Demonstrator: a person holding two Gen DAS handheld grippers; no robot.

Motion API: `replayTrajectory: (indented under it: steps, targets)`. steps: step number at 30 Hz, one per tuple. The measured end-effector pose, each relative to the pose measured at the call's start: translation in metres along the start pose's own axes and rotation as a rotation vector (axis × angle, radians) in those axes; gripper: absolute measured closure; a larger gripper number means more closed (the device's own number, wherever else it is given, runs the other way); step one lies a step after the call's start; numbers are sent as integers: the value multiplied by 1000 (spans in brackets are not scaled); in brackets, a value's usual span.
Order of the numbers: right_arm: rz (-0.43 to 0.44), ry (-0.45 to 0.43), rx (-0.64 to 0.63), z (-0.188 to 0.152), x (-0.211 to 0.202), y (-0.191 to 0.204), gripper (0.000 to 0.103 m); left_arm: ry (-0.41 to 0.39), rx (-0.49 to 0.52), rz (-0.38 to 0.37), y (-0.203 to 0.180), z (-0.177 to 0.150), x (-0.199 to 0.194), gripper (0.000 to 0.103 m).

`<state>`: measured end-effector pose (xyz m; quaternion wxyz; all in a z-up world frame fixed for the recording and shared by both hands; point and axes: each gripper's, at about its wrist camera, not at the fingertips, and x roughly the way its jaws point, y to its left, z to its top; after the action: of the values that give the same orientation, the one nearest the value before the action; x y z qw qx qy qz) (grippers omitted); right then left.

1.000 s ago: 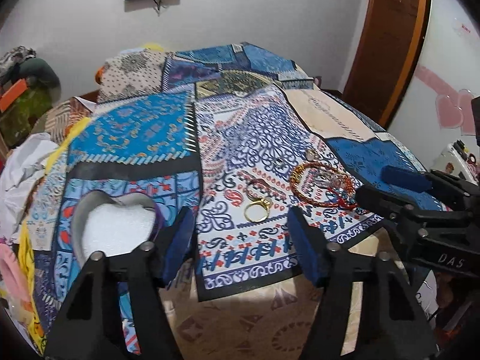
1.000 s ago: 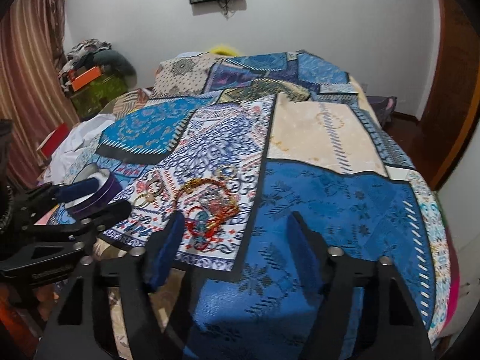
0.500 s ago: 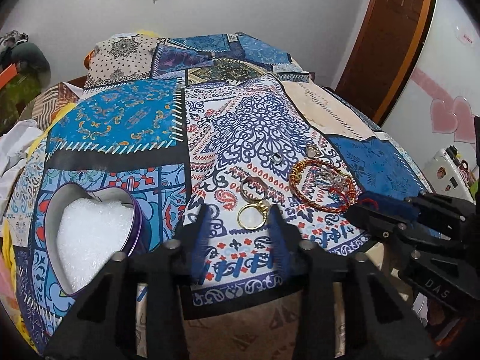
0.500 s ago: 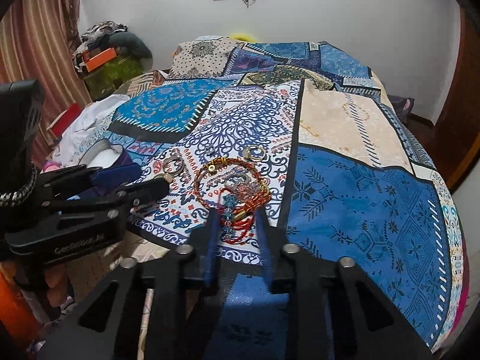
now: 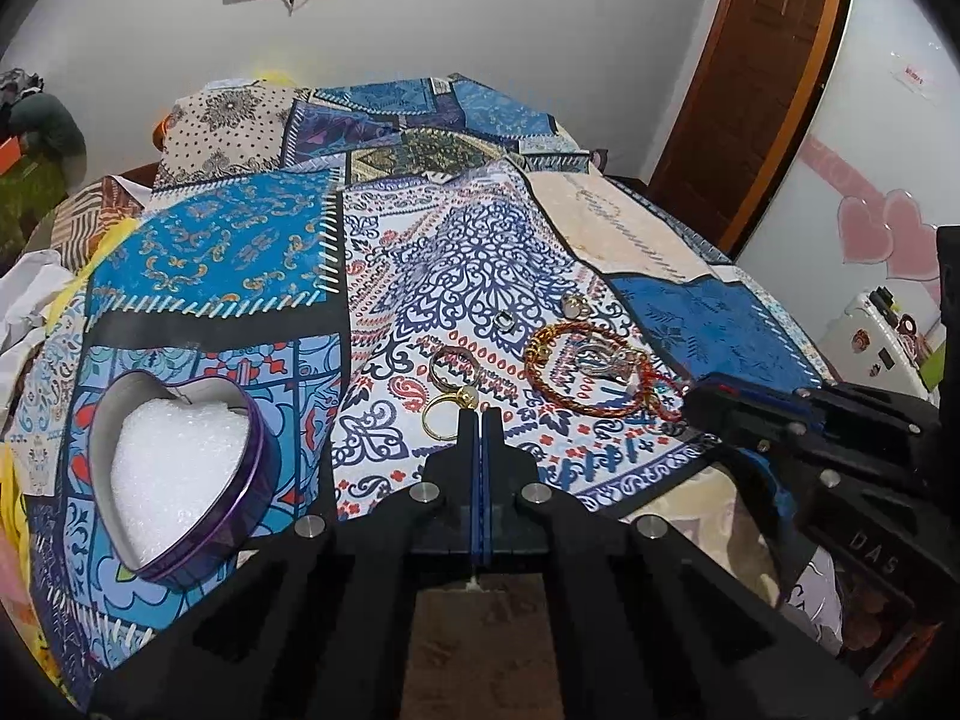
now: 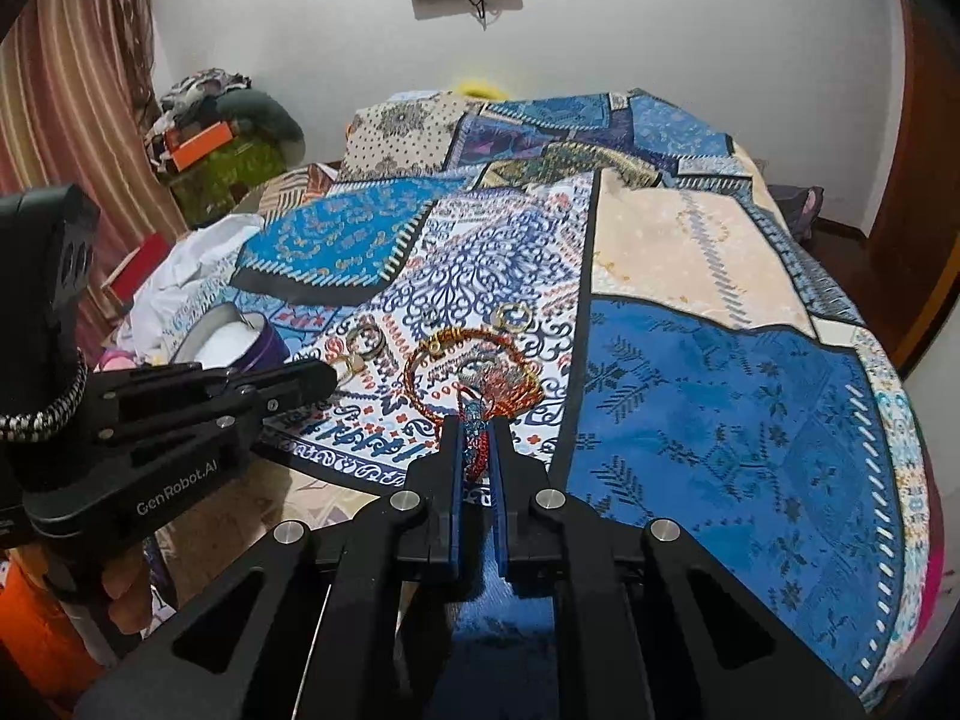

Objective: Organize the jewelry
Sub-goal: 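Grasp the gold ring with the left tool while the right tool grasps the beaded bracelet, then carry both pieces into the heart tin and open both tools to release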

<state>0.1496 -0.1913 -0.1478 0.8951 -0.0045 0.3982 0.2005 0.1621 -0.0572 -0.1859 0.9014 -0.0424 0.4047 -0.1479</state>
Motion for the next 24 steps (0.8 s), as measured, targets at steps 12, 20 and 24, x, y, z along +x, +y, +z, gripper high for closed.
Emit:
replayTrajectory:
  steps: [12,20,24]
  targets:
    - [-36,-119,-3,19,-35,1,96,32,-7,22,6,0,-9,72]
    - [-37,-152,-2,26,-37,-1,96,57,-29,29,13,5,23,69]
    - [-32,-152,-1,26,-36,-2,96,30,-50,32,17,5,28,74]
